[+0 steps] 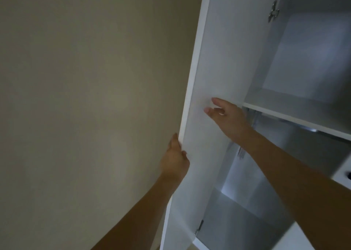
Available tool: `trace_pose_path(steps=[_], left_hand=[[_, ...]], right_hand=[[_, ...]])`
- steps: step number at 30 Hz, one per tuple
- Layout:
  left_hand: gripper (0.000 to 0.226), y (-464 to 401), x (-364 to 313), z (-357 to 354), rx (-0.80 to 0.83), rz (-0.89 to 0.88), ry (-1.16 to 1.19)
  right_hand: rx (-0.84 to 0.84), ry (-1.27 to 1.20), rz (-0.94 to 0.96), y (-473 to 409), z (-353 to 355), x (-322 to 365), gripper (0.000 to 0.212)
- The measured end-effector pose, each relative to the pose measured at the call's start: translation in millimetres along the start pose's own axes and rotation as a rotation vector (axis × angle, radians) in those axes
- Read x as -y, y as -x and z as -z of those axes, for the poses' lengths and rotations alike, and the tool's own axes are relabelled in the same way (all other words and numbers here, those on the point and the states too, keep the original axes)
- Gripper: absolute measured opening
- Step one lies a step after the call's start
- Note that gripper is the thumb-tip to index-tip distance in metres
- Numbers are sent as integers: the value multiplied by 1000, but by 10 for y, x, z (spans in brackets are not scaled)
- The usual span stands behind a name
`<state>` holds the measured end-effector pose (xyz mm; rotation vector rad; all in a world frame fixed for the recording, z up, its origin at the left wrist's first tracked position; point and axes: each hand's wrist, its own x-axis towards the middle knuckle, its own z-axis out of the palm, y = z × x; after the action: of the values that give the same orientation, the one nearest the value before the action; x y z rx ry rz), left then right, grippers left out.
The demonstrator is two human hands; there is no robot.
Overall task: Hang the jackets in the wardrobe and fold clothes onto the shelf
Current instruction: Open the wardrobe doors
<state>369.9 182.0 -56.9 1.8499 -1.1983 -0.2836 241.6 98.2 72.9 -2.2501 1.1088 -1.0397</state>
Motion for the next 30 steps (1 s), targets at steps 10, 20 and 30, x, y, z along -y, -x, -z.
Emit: trace_pose_path(steps=[10, 20, 30], left_hand=[[74, 35, -1559, -795, -412, -464, -157], [73, 240, -3113, -2547, 110, -430, 190], [51, 235, -3606, -3637, 459, -502, 104]], right_hand=[[-218, 866, -83, 212, 2234, -951, 63], [-161, 1364, 20, 357, 3582, -1887, 63], [-76, 1643, -25, 36, 3666, -2585, 45]])
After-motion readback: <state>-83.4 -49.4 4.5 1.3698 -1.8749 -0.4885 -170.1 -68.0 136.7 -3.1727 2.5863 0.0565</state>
